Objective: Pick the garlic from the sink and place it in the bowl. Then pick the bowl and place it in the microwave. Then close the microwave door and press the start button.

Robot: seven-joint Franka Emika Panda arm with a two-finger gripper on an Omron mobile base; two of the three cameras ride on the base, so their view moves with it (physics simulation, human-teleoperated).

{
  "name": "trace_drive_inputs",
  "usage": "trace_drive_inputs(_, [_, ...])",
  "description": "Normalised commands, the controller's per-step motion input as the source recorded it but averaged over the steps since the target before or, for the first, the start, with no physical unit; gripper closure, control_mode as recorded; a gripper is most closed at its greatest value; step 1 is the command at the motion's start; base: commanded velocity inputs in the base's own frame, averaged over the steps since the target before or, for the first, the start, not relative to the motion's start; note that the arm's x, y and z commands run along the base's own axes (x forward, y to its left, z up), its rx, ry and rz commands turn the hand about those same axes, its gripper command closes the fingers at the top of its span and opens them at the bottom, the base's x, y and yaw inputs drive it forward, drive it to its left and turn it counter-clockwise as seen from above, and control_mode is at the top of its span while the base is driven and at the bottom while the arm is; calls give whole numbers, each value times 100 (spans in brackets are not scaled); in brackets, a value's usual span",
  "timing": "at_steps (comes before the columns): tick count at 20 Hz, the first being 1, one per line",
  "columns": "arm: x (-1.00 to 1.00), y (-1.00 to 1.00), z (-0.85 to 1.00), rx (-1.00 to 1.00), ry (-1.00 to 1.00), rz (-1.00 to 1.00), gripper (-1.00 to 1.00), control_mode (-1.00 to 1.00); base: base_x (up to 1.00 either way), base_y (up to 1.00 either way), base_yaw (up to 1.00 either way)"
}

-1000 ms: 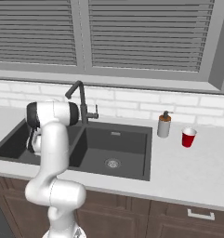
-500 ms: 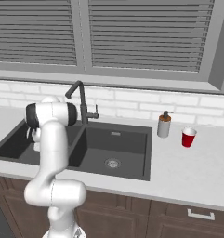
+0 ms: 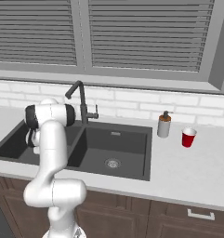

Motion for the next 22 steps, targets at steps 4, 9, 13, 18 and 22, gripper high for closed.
trace_drive_inputs(4, [23,0,-21,0,-1,0,-100,-100,0,0,0])
trace_drive_inputs(9, [47,0,-21,0,-4,0,-100,-100,0,0,0])
trace_drive_inputs(13, [33,0,-14,0,-4,0,-100,-100,0,0,0])
trace_drive_inputs(18, [-30,0,-5,0,-1,0,-100,-100,0,0,0])
trace_drive_inputs(22, [-52,0,0,0,-2,0,-100,-100,0,0,0])
